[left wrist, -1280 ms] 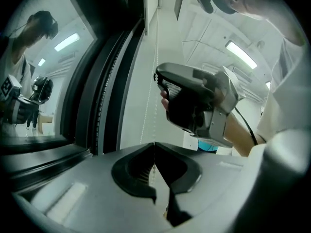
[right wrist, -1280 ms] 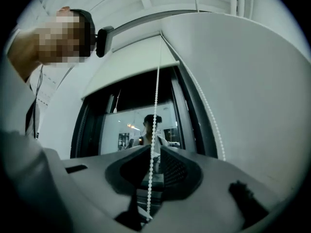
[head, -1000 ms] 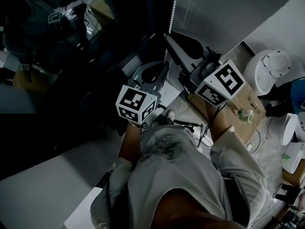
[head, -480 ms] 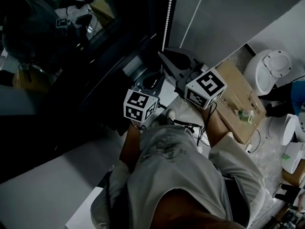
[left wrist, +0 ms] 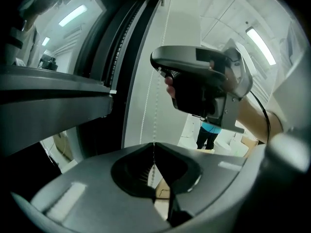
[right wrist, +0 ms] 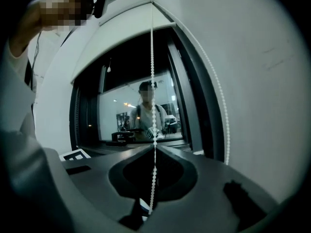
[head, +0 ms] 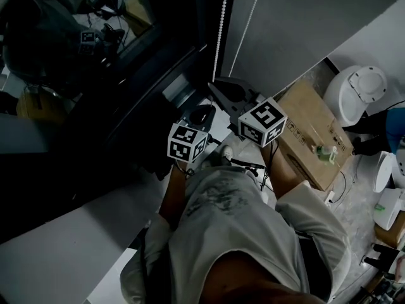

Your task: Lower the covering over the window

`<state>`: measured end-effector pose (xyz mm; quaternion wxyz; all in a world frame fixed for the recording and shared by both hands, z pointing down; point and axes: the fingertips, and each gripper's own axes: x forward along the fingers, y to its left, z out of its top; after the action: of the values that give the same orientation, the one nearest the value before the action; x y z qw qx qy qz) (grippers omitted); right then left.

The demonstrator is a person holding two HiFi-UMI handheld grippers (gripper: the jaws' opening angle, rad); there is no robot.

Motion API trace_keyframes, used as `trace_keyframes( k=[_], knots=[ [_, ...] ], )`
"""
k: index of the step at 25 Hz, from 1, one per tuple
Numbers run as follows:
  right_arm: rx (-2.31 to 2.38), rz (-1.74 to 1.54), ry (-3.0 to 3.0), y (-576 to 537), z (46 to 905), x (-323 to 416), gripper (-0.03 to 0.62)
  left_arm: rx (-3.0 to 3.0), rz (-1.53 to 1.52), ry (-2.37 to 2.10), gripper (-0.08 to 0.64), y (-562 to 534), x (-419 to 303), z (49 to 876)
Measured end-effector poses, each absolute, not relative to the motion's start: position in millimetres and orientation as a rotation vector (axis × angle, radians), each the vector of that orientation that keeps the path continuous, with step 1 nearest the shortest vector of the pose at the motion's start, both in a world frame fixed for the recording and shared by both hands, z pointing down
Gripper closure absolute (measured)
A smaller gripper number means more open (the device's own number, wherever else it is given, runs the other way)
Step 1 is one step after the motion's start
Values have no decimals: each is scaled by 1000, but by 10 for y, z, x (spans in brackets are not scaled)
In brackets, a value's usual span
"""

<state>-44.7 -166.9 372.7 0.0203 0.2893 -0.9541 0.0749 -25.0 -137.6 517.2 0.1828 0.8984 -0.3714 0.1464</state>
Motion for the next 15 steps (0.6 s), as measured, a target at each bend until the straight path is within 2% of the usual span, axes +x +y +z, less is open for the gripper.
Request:
trace_keyframes(
  k=[3,8,15],
  knots=[
    [918,230,-2961,-1678,3735,-400,574,2534,379,-1065,529,-1324,-304,5053],
    [931,226,-2962,-1679,3736,-363,574,2599,226,-1113,446,-1328,-495,4333],
    [913,218,-2968,-1603,3733,-400,574,2837,-3,-1186,443,-1541,-516,2979]
  ],
)
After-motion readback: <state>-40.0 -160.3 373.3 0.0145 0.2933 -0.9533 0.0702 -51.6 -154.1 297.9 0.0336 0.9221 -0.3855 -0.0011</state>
